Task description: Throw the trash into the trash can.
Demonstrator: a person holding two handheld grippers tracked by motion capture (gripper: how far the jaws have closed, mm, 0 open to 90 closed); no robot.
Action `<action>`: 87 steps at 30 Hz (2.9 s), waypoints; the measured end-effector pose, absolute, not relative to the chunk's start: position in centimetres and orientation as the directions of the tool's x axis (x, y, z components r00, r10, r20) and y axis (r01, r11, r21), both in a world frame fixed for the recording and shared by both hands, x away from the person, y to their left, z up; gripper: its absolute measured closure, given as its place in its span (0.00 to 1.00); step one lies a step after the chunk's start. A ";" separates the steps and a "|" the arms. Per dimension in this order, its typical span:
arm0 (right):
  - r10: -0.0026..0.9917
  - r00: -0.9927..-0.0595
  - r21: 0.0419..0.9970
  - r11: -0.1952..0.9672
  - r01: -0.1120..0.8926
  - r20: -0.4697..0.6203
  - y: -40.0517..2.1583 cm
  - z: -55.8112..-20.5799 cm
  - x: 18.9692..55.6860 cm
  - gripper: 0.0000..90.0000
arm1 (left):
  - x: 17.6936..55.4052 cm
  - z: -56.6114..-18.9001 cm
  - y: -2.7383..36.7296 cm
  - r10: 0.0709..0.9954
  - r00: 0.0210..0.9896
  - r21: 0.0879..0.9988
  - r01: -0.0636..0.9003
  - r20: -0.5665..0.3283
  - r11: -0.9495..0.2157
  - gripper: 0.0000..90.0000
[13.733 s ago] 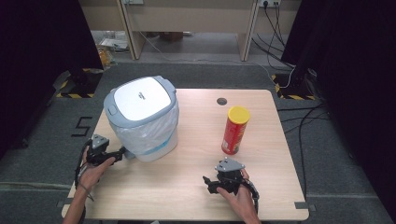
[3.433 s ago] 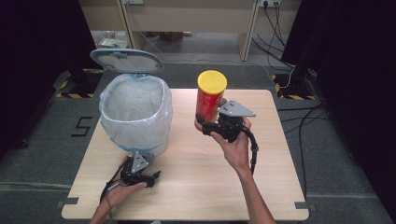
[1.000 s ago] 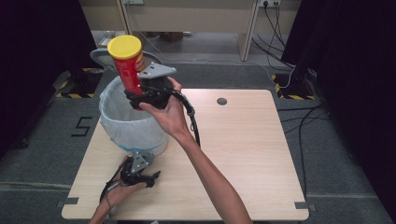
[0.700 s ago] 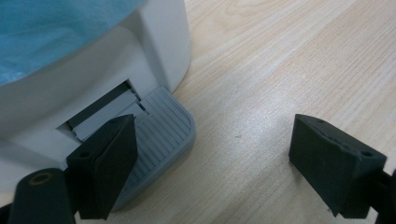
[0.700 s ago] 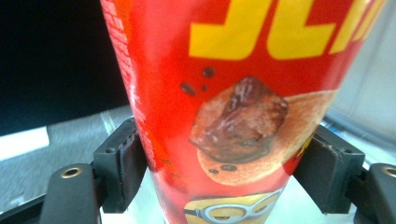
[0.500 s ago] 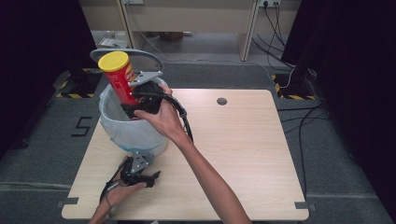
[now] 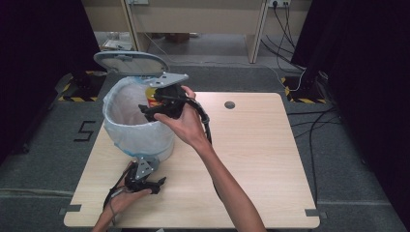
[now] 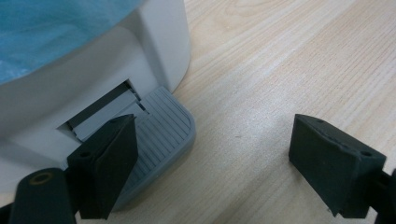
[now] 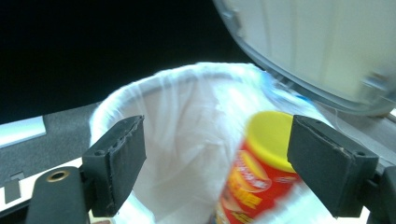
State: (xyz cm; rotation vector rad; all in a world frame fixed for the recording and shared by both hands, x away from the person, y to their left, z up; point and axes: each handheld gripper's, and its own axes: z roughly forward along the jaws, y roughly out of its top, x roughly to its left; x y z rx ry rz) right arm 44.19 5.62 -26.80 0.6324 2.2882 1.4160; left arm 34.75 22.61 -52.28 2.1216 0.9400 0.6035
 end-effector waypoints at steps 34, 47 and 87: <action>0.776 -0.627 0.905 0.307 0.295 -0.059 -12.6 -34.3 43.8 0.20 | 34.7 -52.3 22.7 0.766 0.630 0.773 0.422 0.127 -0.475 0.16; 0.822 -0.570 0.898 0.243 0.367 0.011 -16.8 -38.6 42.7 0.20 | 34.7 -52.3 22.7 0.766 0.631 0.771 0.423 0.127 -0.476 0.16; 0.851 -0.524 0.827 0.263 0.496 0.043 -19.3 -49.0 38.1 0.19 | 34.7 -52.3 22.7 0.768 0.627 0.772 0.424 0.127 -0.474 0.16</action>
